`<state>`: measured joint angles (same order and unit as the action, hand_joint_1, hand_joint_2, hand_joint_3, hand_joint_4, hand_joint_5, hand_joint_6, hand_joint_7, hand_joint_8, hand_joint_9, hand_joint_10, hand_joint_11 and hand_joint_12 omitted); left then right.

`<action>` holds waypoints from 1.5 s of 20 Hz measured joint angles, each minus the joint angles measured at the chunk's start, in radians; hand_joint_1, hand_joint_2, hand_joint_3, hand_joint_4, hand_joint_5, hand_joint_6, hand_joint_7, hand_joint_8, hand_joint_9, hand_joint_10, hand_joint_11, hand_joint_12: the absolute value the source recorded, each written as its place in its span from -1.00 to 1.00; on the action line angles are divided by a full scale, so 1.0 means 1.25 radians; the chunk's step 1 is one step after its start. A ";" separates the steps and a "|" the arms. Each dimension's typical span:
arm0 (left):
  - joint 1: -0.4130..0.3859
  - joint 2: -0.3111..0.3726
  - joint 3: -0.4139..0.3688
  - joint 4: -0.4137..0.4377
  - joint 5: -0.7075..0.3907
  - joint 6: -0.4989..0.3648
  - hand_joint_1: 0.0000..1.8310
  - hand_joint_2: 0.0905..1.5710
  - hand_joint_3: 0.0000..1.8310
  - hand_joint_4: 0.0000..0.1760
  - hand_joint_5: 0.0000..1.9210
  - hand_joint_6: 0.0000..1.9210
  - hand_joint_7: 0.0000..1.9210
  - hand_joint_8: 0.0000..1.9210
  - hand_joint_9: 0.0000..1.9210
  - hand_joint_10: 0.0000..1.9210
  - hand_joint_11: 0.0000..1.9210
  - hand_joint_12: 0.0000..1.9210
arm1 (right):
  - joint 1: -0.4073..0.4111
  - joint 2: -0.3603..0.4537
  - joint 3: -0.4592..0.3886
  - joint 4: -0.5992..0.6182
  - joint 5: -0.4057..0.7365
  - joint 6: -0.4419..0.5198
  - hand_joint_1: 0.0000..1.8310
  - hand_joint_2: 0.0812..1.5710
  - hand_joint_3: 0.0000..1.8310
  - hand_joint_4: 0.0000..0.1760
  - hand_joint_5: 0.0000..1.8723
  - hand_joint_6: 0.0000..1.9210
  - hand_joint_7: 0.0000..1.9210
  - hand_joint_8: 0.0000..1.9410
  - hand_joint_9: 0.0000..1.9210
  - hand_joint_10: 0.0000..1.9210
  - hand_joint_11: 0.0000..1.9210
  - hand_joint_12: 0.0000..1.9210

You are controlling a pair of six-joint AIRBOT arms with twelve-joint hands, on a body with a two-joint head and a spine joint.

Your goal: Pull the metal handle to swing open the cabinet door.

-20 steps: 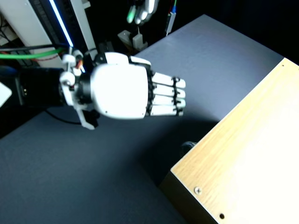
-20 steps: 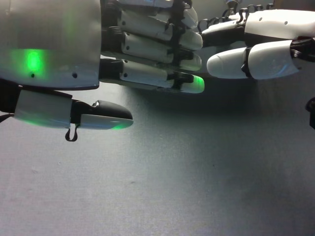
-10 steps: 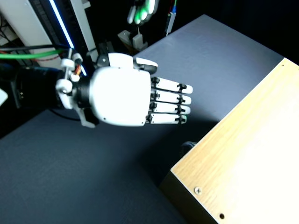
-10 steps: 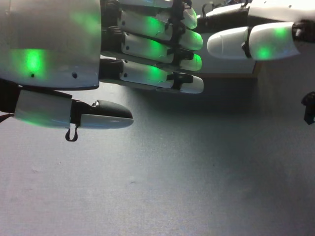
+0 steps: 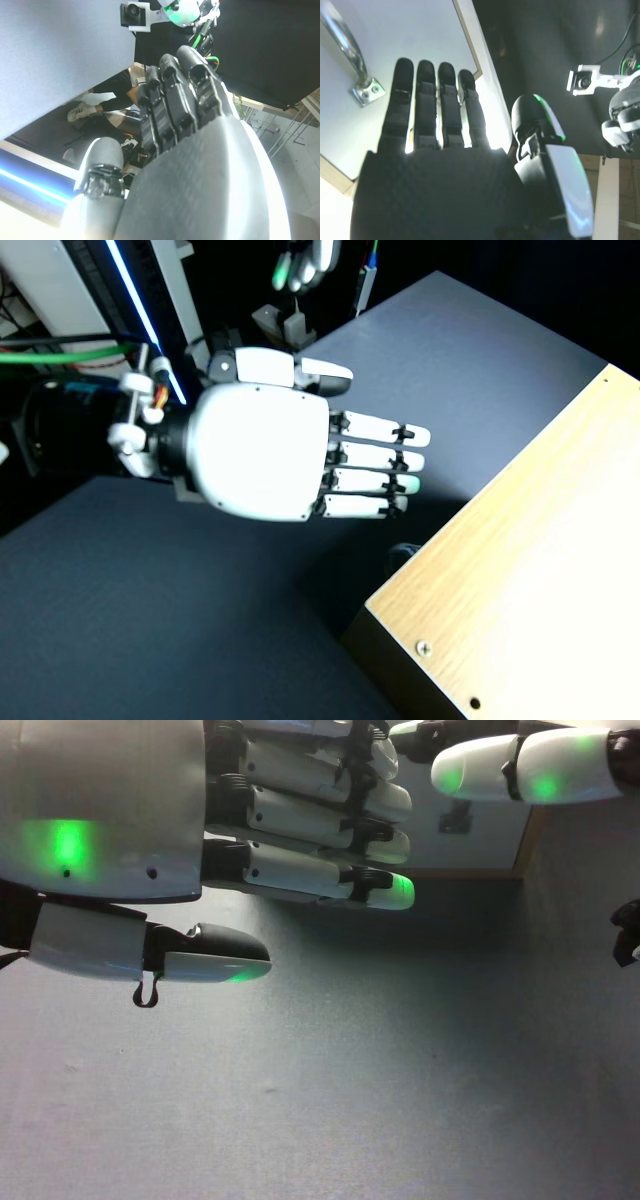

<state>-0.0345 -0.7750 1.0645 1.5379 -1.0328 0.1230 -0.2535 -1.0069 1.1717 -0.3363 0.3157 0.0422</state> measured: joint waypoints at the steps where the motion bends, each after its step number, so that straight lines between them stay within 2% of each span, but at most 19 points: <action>1: 0.000 0.000 0.000 0.000 0.000 0.000 -1.00 1.00 -0.88 -1.00 -0.60 -1.00 -0.55 -1.00 -0.58 -1.00 -0.96 -0.14 | 0.000 0.003 -0.005 0.033 -0.005 -0.027 -1.00 1.00 -0.88 -1.00 -0.71 -1.00 -0.71 -1.00 -0.73 -1.00 -1.00 -0.23; 11: 0.000 0.000 0.000 0.000 0.000 0.000 -1.00 1.00 -0.88 -1.00 -0.60 -1.00 -0.56 -1.00 -0.59 -1.00 -0.96 -0.11 | 0.000 0.048 -0.038 0.188 -0.076 -0.044 -1.00 1.00 -0.89 -1.00 -0.71 -1.00 -0.72 -1.00 -0.74 -1.00 -1.00 -0.26; 19: 0.000 0.000 0.000 0.000 0.000 0.000 -1.00 1.00 -0.88 -1.00 -0.59 -1.00 -0.54 -1.00 -0.58 -1.00 -0.96 -0.10 | 0.020 0.095 -0.059 0.224 -0.184 -0.044 -1.00 1.00 -0.89 -1.00 -0.70 -1.00 -0.71 -1.00 -0.73 -1.00 -1.00 -0.25; 26: 0.000 0.000 0.000 0.000 0.000 0.000 -1.00 1.00 -0.88 -1.00 -0.59 -1.00 -0.54 -1.00 -0.58 -1.00 -0.97 -0.10 | 0.031 0.096 -0.058 0.278 -0.284 -0.044 -1.00 1.00 -0.89 -1.00 -0.71 -1.00 -0.71 -1.00 -0.74 -1.00 -1.00 -0.25; 30: 0.000 0.000 0.000 0.000 0.000 0.000 -1.00 1.00 -0.90 -1.00 -0.59 -1.00 -0.54 -1.00 -0.58 -1.00 -0.97 -0.11 | 0.031 0.097 -0.049 0.367 -0.295 -0.044 -1.00 1.00 -0.88 -1.00 -0.70 -1.00 -0.71 -1.00 -0.74 -1.00 -1.00 -0.27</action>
<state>-0.0345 -0.7750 1.0645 1.5383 -1.0325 0.1230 -0.2146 -0.8856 1.1099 0.1219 -0.0532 -0.0128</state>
